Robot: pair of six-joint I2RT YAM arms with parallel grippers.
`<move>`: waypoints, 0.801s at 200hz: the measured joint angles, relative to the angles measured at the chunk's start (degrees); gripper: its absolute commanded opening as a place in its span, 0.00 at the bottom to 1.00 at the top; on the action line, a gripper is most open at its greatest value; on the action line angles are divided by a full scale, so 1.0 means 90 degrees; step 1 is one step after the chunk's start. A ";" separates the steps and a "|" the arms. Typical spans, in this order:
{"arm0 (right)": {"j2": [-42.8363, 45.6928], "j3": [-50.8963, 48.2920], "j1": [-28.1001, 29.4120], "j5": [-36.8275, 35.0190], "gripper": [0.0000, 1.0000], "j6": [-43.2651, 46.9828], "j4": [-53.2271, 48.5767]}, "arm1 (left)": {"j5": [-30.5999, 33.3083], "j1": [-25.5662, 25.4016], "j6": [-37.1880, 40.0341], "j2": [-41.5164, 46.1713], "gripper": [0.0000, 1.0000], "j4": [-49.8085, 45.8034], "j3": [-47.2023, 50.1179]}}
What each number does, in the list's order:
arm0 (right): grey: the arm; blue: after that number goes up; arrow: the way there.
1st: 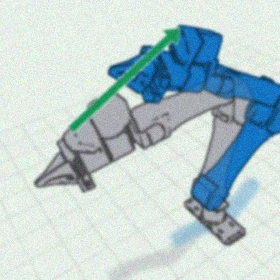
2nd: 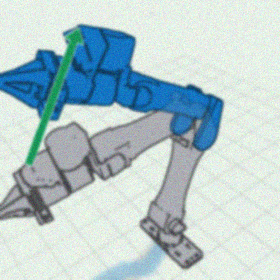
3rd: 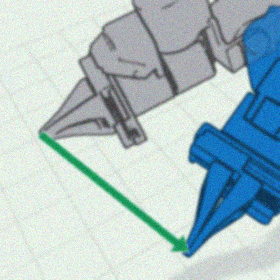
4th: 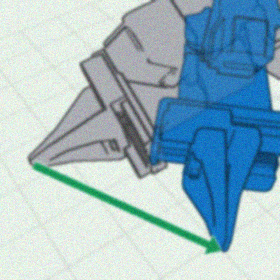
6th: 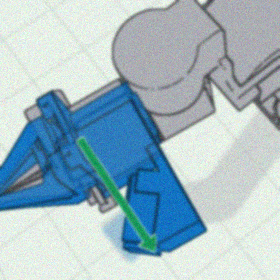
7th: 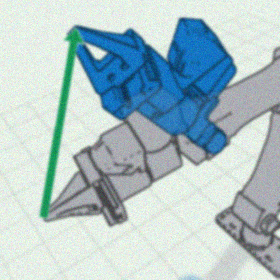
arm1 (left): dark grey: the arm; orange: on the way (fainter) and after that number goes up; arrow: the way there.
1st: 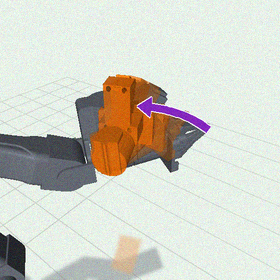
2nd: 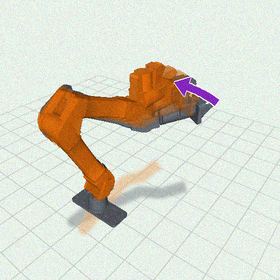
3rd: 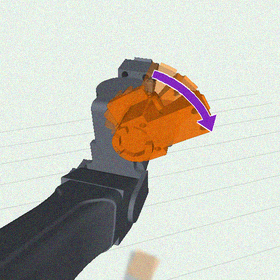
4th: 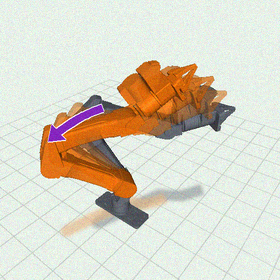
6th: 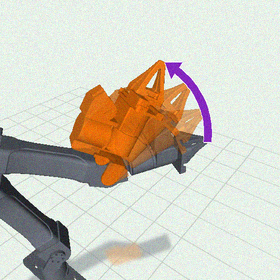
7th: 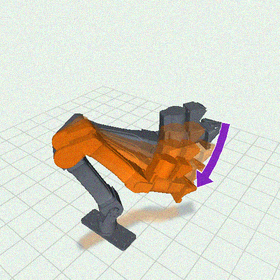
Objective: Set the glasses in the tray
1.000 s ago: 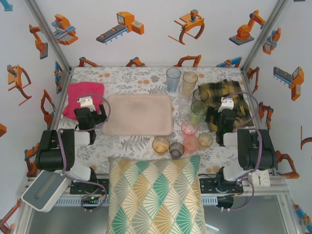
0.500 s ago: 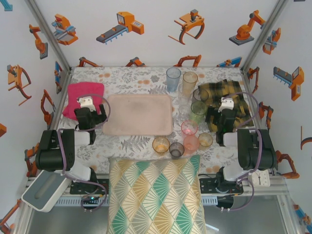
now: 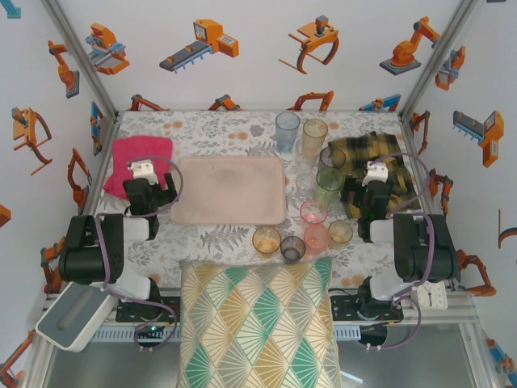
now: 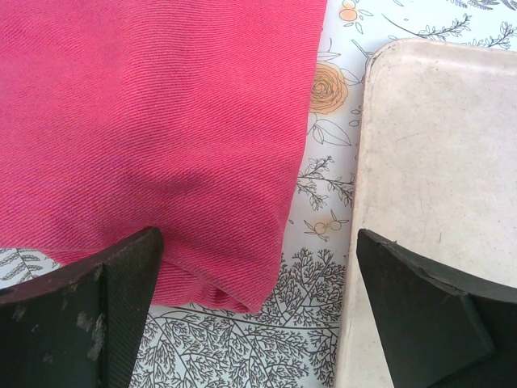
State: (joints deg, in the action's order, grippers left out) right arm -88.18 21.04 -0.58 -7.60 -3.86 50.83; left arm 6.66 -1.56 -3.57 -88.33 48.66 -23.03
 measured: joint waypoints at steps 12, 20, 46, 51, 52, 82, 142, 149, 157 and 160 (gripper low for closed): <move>0.0000 0.0000 0.0000 -0.0073 0.99 -0.0032 0.0002 | 0.0000 0.0000 0.0000 0.0000 0.97 0.0000 0.0000; 0.0000 0.0000 0.0000 -0.0114 0.99 -0.0056 0.0005 | 0.0000 0.0000 0.0000 0.0000 0.97 0.0000 0.0000; 0.0002 -0.0046 0.0002 -0.0216 0.99 -0.0092 0.0061 | 0.0000 0.0000 0.0000 0.0000 0.97 -0.0002 0.0000; 0.0010 -0.0063 0.0002 -0.0240 0.99 -0.0095 0.0061 | 0.0000 0.0000 0.0000 0.0000 0.97 -0.0002 0.0000; 0.0010 -0.0066 0.0002 -0.0243 0.99 -0.0095 0.0061 | 0.0000 0.0000 0.0000 0.0000 0.97 -0.0002 0.0000; 0.0192 -0.0202 0.0002 -0.0323 0.99 -0.0117 0.0061 | 0.0000 0.0000 0.0002 0.0000 0.97 -0.0002 0.0000; 0.0886 -0.0267 0.0000 -0.0454 0.99 -0.0141 -0.0185 | 0.0000 0.0000 0.0000 0.0000 0.97 -0.0002 0.0000; 0.0979 -0.0267 0.0000 -0.0478 0.99 -0.0143 -0.0231 | 0.0000 0.0000 0.0000 0.0000 0.97 -0.0002 0.0000; 0.1076 -0.0270 0.0000 -0.0515 0.99 -0.0148 -0.0284 | 0.0000 0.0000 0.0000 0.0000 0.97 -0.0002 0.0000; 0.1117 -0.0272 0.0000 -0.0529 0.99 -0.0153 -0.0299 | 0.0000 0.0000 0.0000 0.0000 0.97 -0.0002 0.0000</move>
State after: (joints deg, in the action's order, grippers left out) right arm -78.13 18.59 -0.58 -12.36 -5.23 48.14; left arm 6.66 -1.56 -3.57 -88.33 48.64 -23.03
